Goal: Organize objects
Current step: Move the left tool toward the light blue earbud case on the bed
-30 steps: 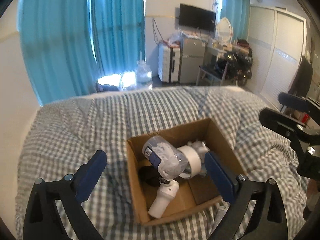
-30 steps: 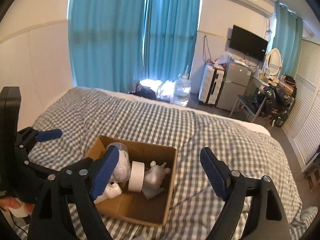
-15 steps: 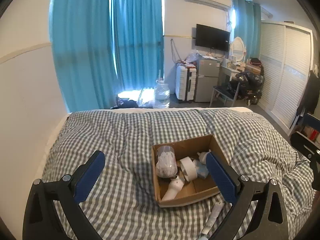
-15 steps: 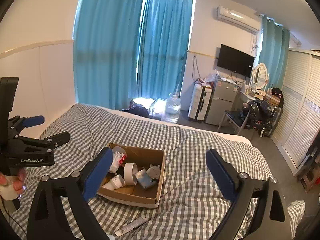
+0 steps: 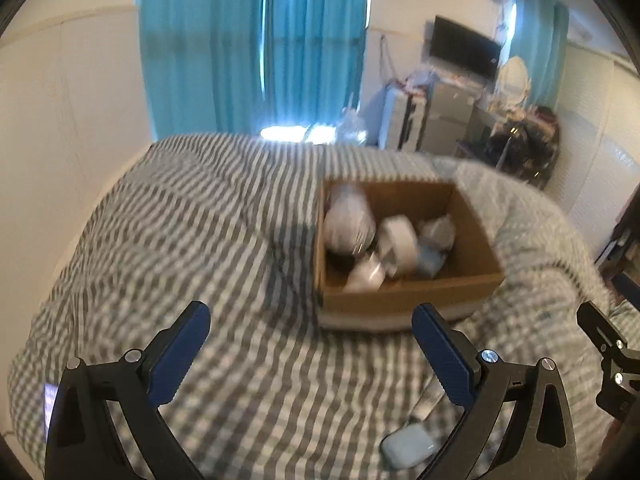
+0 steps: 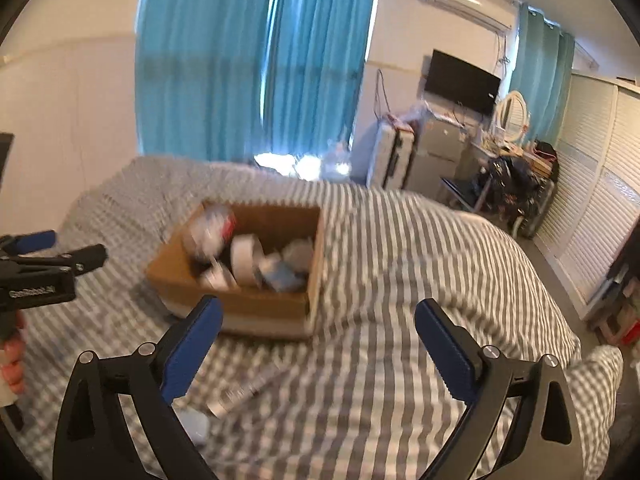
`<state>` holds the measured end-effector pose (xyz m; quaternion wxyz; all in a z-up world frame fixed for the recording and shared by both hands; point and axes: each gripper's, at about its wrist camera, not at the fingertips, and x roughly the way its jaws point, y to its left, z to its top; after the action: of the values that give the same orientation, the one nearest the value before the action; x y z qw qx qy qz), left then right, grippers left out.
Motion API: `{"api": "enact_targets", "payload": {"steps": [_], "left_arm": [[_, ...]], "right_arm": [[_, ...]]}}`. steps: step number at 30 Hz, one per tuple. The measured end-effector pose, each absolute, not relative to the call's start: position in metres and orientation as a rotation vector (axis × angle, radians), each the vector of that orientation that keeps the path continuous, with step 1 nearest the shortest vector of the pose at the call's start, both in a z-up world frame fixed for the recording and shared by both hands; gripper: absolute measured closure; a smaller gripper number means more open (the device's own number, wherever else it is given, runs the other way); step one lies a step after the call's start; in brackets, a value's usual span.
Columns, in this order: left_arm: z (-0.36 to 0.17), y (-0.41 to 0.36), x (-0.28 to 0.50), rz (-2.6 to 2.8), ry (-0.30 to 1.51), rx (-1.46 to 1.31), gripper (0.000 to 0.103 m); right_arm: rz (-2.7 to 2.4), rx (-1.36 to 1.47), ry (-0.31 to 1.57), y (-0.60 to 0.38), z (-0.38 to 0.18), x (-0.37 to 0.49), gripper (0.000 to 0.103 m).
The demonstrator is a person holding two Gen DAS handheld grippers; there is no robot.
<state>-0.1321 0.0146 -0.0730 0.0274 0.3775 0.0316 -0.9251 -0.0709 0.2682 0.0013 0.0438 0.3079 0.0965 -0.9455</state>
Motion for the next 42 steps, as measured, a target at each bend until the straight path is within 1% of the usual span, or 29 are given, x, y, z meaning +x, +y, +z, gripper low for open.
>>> {"api": "enact_targets", "payload": {"steps": [3,9,13,17,21,24,25,26,28,32,37,38,39,40,42], "left_arm": [[-0.108,0.028,-0.130,-2.837,0.060,1.278,0.000],[-0.157,0.052,-0.124,-2.829,-0.003,1.473,0.000],[-0.183,0.072,-0.112,-2.842,-0.049,1.592,0.000],[-0.198,0.092,-0.102,-2.866,-0.187,1.628,0.000],[-0.214,0.102,-0.103,-2.875,-0.185,1.752,0.001],[-0.224,0.106,-0.103,-2.871,-0.174,1.837,0.008],[-0.225,0.107,-0.103,-2.883,-0.165,1.854,0.019],[-0.225,0.108,-0.102,-2.901,-0.145,1.870,0.034],[-0.222,0.108,-0.100,-2.926,-0.127,1.872,0.043],[-0.213,0.101,-0.097,-2.925,-0.050,1.868,0.044],[-0.182,0.078,-0.095,-2.961,0.164,1.801,0.044],[-0.175,0.073,-0.094,-2.974,0.192,1.777,0.046],[-0.166,0.068,-0.098,-2.988,0.208,1.748,0.056],[-0.160,0.063,-0.098,-2.995,0.204,1.714,0.074],[-0.147,0.052,-0.099,-3.012,0.175,1.643,0.074]], "right_arm": [[-2.850,1.032,0.292,0.268,-0.031,-0.073,0.006],[-2.804,1.170,0.317,0.269,-0.078,-0.075,0.006],[-2.797,1.204,0.316,0.272,-0.087,-0.077,0.006],[-2.803,1.208,0.309,0.273,-0.088,-0.078,0.006],[-2.812,1.218,0.305,0.271,-0.089,-0.079,0.006],[-2.821,1.218,0.300,0.272,-0.088,-0.079,0.006],[-2.826,1.217,0.299,0.272,-0.087,-0.079,0.006],[-2.830,1.216,0.298,0.272,-0.087,-0.079,0.006],[-2.835,1.215,0.302,0.272,-0.086,-0.078,0.006],[-2.841,1.212,0.304,0.271,-0.083,-0.075,0.006],[-2.840,1.224,0.307,0.269,-0.080,-0.077,0.006],[-2.838,1.227,0.305,0.268,-0.080,-0.078,0.006],[-2.836,1.232,0.302,0.267,-0.080,-0.079,0.006],[-2.831,1.236,0.298,0.265,-0.080,-0.080,0.006],[-2.811,1.246,0.290,0.261,-0.081,-0.084,0.006]]}}
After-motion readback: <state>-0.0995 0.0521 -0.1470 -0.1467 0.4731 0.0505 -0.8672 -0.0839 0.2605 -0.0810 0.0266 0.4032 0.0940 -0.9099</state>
